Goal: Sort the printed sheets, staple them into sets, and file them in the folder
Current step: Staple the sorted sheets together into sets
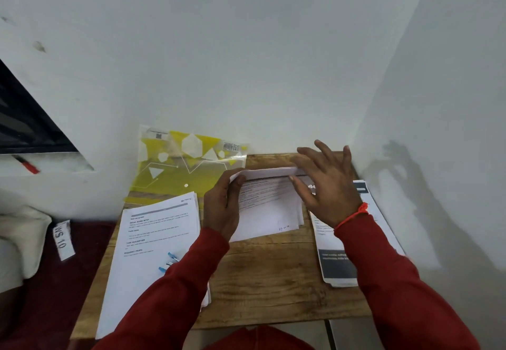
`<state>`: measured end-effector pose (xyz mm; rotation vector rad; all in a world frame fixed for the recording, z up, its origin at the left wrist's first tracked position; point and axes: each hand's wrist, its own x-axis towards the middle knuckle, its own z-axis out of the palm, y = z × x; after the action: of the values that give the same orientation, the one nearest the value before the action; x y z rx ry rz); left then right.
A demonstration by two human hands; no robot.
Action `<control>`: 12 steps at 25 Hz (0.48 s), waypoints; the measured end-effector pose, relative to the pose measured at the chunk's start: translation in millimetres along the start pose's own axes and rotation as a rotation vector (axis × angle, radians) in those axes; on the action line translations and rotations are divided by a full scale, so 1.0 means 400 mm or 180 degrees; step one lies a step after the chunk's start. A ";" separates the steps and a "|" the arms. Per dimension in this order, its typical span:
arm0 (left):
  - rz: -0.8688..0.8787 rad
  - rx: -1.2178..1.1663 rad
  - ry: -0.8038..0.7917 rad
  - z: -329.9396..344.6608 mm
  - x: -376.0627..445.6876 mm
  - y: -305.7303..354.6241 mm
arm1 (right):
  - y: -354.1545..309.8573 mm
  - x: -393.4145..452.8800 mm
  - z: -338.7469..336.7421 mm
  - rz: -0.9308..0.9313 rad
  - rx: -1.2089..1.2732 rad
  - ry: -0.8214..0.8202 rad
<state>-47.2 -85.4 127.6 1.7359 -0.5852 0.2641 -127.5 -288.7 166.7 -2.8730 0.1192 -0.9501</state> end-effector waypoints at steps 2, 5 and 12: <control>-0.0014 -0.0012 0.0027 -0.002 0.003 -0.002 | 0.028 -0.010 0.001 0.0302 0.0501 0.0047; -0.0104 -0.0070 0.0127 -0.001 0.012 -0.001 | 0.057 -0.025 0.016 0.1312 0.2321 0.0049; -0.0646 -0.0485 0.0056 0.009 0.038 0.035 | 0.036 -0.033 0.113 0.2232 0.3724 -0.0017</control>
<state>-42.0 -94.5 145.9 1.6292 -0.4019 0.0894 -111.6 -297.6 120.9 -1.5691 0.3803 -0.5519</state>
